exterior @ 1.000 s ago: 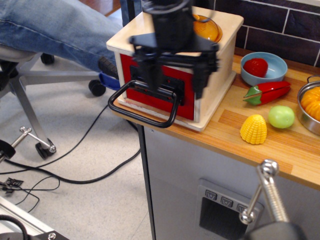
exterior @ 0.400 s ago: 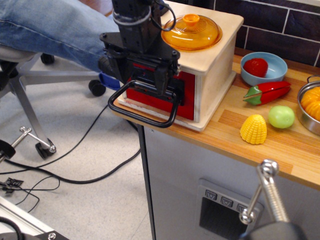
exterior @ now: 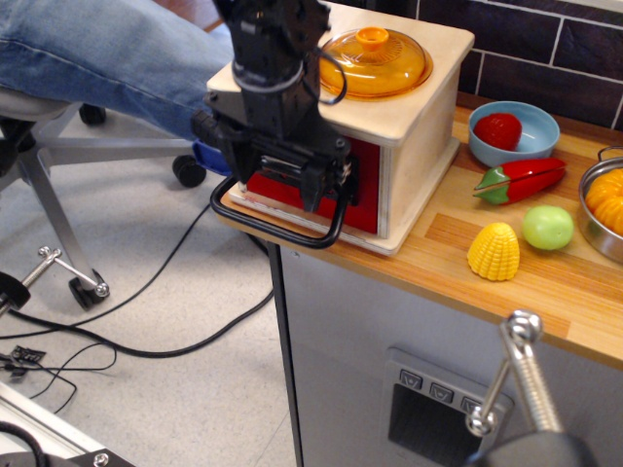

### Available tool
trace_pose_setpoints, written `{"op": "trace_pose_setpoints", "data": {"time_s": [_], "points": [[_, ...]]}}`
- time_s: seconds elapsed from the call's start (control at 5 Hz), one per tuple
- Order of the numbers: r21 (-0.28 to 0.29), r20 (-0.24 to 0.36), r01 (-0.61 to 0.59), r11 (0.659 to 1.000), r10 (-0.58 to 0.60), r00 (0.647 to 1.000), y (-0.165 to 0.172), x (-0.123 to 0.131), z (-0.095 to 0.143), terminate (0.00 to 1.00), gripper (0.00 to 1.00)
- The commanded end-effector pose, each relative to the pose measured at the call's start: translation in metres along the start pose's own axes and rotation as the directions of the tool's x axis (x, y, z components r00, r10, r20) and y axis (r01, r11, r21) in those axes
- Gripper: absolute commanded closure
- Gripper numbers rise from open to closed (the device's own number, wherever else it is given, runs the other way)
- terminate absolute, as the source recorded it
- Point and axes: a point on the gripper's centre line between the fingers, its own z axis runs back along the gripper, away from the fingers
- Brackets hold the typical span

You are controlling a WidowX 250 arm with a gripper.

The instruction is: Open drawer of box

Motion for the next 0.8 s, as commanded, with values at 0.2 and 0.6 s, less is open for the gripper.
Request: {"op": "trace_pose_setpoints", "data": {"time_s": [0.2,0.6], "points": [[0.007,-0.004,-0.042,0.999,0.042,0.999,-0.001,-0.018,-0.022,0.00,0.00],[0.012,-0.183,0.004,1.000,-0.002,0.983,-0.001,-0.062,-0.022,0.00,0.00]]}}
